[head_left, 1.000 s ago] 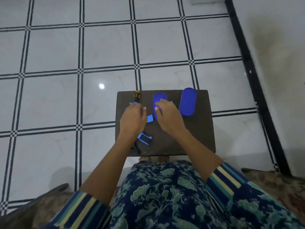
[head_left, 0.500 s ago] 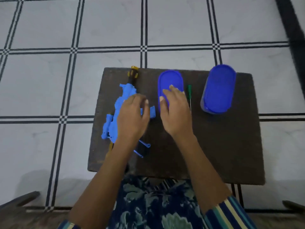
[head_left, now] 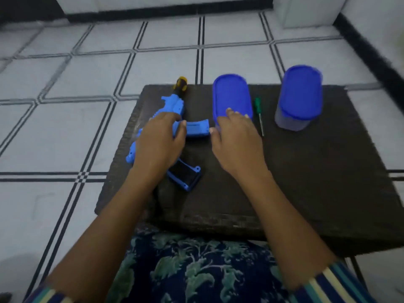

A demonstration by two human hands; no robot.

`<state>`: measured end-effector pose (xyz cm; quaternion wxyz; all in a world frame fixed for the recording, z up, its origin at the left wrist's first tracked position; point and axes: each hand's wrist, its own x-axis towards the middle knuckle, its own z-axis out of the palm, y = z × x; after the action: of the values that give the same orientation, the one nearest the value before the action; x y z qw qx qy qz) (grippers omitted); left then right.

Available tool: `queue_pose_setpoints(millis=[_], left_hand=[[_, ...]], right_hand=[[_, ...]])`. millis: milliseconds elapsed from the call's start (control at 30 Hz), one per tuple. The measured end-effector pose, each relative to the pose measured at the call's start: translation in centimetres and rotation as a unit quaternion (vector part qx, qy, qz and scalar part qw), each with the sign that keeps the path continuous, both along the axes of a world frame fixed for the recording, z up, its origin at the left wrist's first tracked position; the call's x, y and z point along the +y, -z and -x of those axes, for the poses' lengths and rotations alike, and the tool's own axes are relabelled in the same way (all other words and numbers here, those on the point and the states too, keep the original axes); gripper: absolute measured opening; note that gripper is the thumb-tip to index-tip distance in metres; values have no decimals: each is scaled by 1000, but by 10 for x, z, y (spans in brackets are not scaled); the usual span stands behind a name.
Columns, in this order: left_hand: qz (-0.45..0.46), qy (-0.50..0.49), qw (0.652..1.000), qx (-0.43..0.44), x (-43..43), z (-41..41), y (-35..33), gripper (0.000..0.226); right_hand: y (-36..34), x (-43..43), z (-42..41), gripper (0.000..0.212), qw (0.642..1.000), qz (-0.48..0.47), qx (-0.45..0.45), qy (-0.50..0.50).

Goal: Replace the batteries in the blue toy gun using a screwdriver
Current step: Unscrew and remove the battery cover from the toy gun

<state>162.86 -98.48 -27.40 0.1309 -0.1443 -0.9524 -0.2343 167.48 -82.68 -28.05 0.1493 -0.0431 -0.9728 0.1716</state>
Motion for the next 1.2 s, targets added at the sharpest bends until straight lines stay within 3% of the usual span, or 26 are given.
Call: queue_pose_setpoints(millis=[133, 333, 467, 700, 867, 1200], left_hand=[[-17, 14, 999, 35, -1, -54, -27, 30], [-15, 20, 999, 21, 9, -106, -57, 30], [-41, 31, 999, 6, 22, -117, -51, 26], [-9, 99, 995, -4, 36, -96, -7, 25], [-24, 88, 996, -16, 20, -69, 16, 23], [66, 125, 986, -87, 22, -26, 26, 14]], right_hand=[[-34, -13, -46, 36, 1000, 11, 4, -8], [-77, -12, -110, 24, 999, 32, 15, -8], [-75, -3, -117, 19, 998, 62, 20, 5], [-41, 18, -98, 10, 990, 138, -6, 31], [-14, 43, -57, 34, 986, 151, -47, 57], [25, 64, -3, 48, 988, 83, -116, 63]])
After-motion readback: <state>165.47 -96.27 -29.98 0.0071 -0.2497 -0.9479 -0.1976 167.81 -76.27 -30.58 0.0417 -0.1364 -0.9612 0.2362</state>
